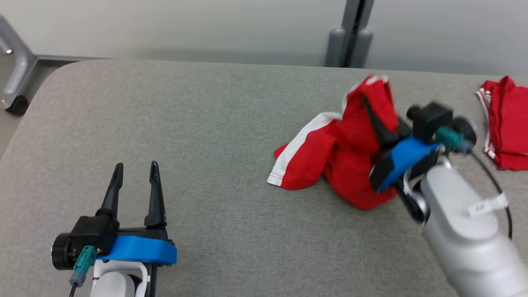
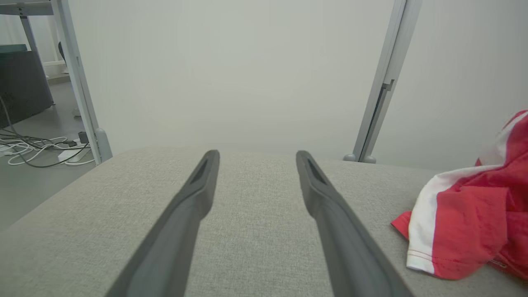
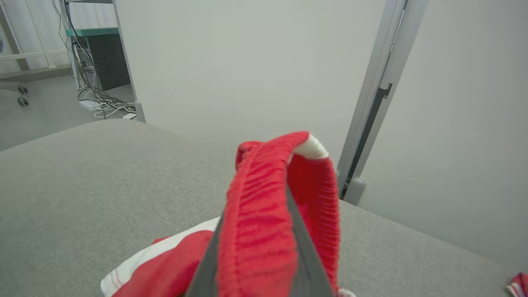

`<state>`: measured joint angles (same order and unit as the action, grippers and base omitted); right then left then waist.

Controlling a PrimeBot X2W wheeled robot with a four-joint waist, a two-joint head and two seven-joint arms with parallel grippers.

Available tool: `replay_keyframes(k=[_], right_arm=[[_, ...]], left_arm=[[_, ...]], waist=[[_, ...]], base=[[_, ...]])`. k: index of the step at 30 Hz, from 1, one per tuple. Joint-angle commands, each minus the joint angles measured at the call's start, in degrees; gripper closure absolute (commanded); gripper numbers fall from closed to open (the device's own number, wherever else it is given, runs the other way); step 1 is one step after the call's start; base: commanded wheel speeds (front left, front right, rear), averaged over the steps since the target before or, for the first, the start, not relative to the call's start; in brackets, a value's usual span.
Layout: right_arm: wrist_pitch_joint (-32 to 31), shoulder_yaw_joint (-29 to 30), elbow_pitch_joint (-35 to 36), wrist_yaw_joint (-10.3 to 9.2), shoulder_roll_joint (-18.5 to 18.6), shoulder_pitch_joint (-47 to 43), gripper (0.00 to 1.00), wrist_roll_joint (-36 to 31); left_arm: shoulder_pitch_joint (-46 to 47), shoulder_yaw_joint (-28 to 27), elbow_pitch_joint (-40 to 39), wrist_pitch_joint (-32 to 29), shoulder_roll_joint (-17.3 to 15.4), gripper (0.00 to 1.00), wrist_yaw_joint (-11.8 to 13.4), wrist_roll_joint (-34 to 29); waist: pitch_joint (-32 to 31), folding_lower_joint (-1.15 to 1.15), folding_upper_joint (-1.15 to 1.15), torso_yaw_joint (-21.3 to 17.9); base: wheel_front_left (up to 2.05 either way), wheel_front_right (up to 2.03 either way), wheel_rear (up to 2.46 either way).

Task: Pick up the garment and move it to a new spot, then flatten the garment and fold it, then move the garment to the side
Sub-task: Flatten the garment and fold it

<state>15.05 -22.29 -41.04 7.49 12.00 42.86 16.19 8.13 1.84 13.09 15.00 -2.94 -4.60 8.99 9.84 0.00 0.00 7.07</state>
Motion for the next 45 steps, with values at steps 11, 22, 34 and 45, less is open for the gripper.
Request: replay_keyframes(k=[11, 22, 34, 45], right_arm=[[0.2, -3.4, 14.5, 0.00, 2.4, -25.6, 1.00, 1.8], [0.2, -0.7, 22.1, 0.00, 1.6, -38.2, 0.00, 0.4], [0.2, 9.9, 31.9, 0.00, -0.7, -41.3, 0.00, -4.5], [-2.0, 14.6, 31.3, 0.00, -0.6, -45.7, 0.00, -4.4]], left_arm=[[-1.9, -0.6, 0.1, 0.3, 0.1, 0.00, -0.5, -0.9], [-3.6, -0.7, 0.7, 0.3, 0.1, 0.00, -1.0, -1.1], [-4.1, -0.4, 0.8, 0.3, 0.1, 0.00, -1.2, -1.4], [-4.5, -1.2, 0.5, 0.3, 0.1, 0.00, -1.2, -1.4]], waist=[[-2.5, 0.00, 0.00, -5.4], [-4.5, 0.00, 0.00, -7.8], [-5.8, 0.00, 0.00, -7.8], [-5.7, 0.00, 0.00, -8.2]], base=[[0.00, 0.00, 0.00], [0.00, 0.00, 0.00], [0.00, 0.00, 0.00], [0.00, 0.00, 0.00]])
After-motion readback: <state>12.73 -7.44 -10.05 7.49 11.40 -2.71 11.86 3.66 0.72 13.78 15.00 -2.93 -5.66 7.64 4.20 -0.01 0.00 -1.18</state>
